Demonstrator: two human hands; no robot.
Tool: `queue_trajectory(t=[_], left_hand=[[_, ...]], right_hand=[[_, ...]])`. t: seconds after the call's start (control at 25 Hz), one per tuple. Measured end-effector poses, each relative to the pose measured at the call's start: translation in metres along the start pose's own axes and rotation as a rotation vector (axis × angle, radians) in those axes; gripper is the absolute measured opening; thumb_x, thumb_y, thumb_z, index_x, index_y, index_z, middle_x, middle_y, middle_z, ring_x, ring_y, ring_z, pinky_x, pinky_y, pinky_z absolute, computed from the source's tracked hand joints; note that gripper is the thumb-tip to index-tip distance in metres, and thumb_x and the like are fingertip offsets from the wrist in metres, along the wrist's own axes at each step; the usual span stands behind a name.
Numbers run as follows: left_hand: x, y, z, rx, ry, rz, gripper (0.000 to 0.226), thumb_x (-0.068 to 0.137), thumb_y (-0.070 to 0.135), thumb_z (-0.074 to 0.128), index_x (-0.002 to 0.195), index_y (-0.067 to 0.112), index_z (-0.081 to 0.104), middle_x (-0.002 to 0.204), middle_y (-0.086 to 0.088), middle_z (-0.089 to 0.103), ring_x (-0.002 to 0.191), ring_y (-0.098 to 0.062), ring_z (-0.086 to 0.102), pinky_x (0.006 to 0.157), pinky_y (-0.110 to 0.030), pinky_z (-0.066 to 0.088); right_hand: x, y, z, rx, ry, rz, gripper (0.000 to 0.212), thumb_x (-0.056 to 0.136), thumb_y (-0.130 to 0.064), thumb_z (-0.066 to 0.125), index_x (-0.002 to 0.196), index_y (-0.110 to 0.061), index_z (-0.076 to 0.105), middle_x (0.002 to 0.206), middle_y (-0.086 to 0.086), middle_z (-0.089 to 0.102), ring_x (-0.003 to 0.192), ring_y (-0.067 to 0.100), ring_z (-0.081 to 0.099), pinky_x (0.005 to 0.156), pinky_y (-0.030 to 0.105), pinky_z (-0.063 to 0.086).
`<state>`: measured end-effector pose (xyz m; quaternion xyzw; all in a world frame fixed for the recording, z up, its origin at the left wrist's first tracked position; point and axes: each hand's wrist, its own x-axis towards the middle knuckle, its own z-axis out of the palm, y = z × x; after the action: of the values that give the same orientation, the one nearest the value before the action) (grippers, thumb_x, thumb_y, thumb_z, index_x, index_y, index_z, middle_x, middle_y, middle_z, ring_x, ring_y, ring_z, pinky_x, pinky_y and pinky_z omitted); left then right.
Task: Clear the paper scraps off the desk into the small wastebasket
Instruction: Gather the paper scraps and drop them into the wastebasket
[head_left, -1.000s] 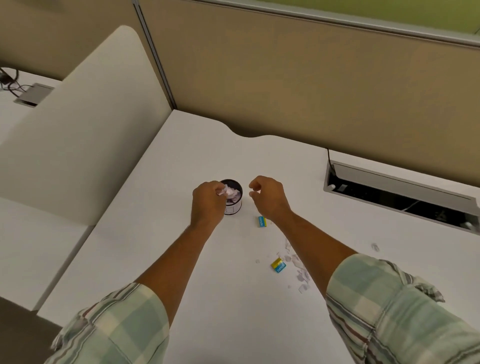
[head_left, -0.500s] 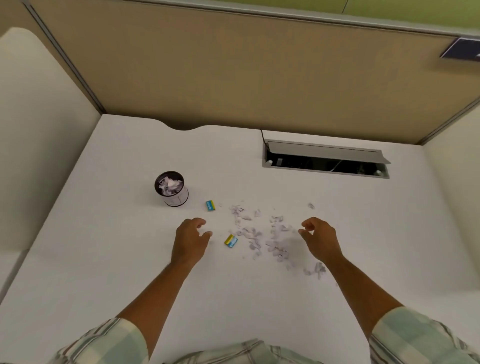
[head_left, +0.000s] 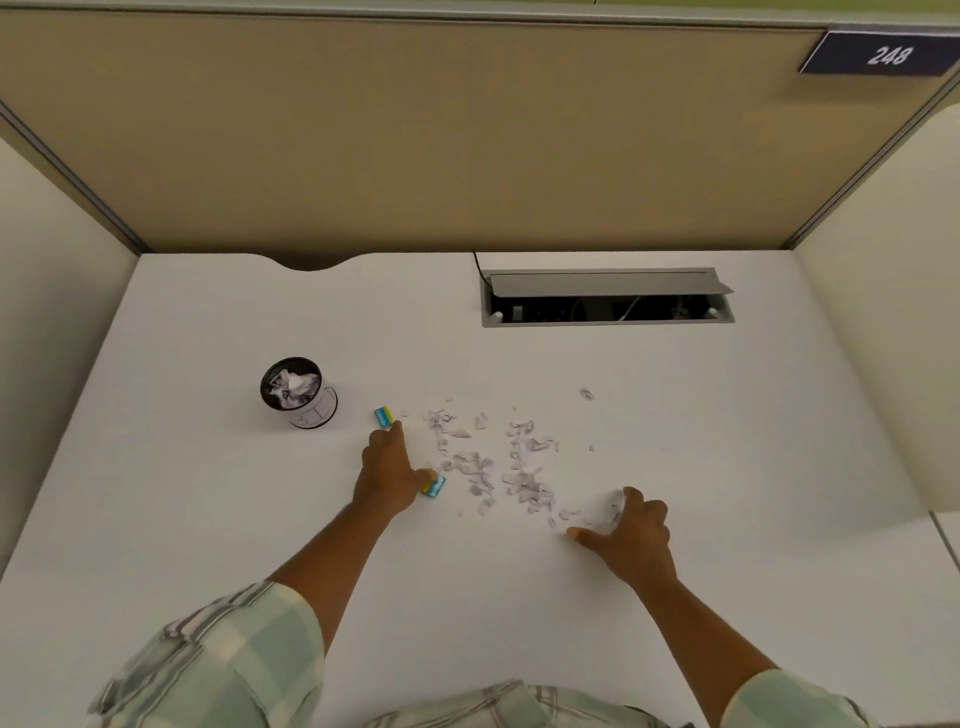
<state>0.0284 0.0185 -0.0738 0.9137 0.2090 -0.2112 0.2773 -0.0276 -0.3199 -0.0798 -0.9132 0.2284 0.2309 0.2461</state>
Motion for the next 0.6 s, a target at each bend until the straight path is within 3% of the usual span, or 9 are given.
queue_trajectory(t=[0.16, 0.4, 0.6], left_hand=[[0.011, 0.019, 0.004, 0.145, -0.107, 0.009, 0.131, 0.066, 0.055, 0.088, 0.16, 0.01, 0.008, 0.16, -0.018, 0.019, 0.144, -0.038, 0.031, 0.112, -0.043, 0.039], [0.017, 0.047, 0.022, 0.326, -0.097, 0.13, 0.152, 0.051, 0.074, 0.085, 0.159, 0.006, 0.002, 0.152, -0.017, 0.026, 0.134, -0.035, 0.037, 0.107, -0.04, 0.044], [0.02, 0.064, 0.038, 0.425, -0.039, 0.218, 0.143, 0.052, 0.076, 0.082, 0.157, 0.008, 0.014, 0.151, -0.017, 0.032, 0.134, -0.034, 0.041, 0.107, -0.038, 0.046]], right_hand=[[0.003, -0.039, 0.018, 0.047, -0.069, -0.089, 0.121, 0.053, -0.048, 0.096, 0.148, -0.017, 0.027, 0.132, 0.011, 0.033, 0.119, 0.039, 0.052, 0.097, 0.048, 0.052], [0.028, -0.103, 0.031, 0.073, -0.132, -0.233, 0.116, 0.06, -0.021, 0.097, 0.151, -0.019, 0.025, 0.129, 0.012, 0.035, 0.118, 0.034, 0.056, 0.1, 0.037, 0.053], [0.054, -0.137, 0.028, -0.13, -0.166, -0.301, 0.124, 0.064, -0.033, 0.095, 0.158, -0.02, 0.015, 0.136, 0.014, 0.031, 0.125, 0.035, 0.054, 0.107, 0.039, 0.05]])
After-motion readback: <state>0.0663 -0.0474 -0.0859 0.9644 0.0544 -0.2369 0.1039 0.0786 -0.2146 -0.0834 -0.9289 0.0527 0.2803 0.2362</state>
